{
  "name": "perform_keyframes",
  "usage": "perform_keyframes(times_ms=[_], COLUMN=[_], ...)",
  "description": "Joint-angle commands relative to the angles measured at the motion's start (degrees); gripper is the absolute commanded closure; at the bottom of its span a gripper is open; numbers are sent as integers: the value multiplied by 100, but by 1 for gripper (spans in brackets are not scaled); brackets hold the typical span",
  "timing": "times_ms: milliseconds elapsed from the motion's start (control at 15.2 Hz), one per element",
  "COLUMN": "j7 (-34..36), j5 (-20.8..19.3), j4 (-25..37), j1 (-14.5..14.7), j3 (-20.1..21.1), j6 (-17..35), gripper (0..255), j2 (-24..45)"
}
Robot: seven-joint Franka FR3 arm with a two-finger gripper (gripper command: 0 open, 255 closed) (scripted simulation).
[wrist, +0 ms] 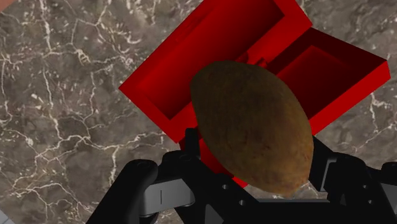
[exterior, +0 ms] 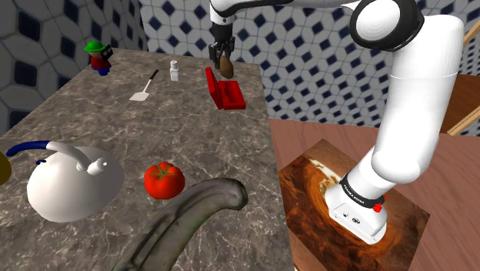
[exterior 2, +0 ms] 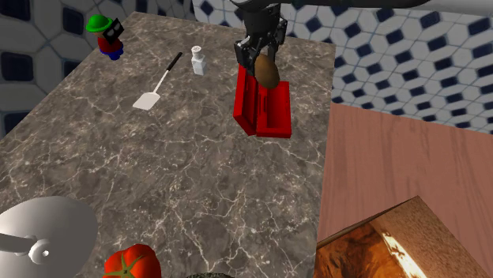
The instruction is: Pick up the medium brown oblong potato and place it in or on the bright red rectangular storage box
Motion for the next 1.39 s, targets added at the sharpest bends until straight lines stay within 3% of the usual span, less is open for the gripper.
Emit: perform_keyframes(times_ms=[0,660,726,1056,1320], j7=[17,29,29,29,-3], j5=[-6,-13,-13,-13,11], j4=[-156,-264,-264,-265,388], j1=[-4,-7,-7,-7,40], j3=[-1,-5,-5,-5,15], j6=[163,292,292,292,-409], gripper=[255,255,0,0,0], j2=[5,26,26,26,-24])
